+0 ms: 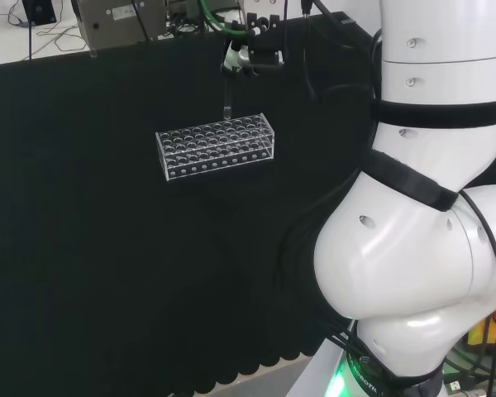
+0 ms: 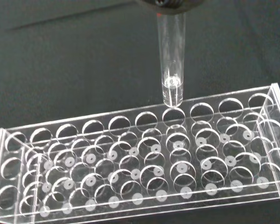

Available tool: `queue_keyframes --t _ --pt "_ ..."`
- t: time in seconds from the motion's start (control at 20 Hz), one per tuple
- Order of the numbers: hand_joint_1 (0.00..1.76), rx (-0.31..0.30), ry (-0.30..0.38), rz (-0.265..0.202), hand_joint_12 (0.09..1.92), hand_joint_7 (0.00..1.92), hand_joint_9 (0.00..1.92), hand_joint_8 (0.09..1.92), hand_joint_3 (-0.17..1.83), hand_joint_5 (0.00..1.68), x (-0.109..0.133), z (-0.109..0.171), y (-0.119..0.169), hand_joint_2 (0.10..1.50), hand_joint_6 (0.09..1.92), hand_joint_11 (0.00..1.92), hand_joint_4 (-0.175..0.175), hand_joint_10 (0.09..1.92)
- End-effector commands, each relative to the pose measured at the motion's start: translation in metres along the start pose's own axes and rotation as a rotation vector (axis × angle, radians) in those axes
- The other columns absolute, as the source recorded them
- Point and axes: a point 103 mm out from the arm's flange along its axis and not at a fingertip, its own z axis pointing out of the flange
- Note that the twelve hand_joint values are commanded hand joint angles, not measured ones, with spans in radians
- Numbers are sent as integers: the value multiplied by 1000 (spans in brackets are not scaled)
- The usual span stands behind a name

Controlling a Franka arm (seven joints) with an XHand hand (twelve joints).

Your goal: Put the test tube back in the rack.

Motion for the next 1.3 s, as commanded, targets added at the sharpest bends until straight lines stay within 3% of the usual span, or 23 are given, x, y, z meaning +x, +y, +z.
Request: queue_keyframes --t 0.05,1.3 --pt "1423 13 -17 -4 814 1247 1285 879 -161 1301 0 7 0 1059 139 1335 -175 559" --pt "1423 70 -27 1 815 1248 1285 879 -166 1303 0 30 5 1062 137 1333 -175 559"
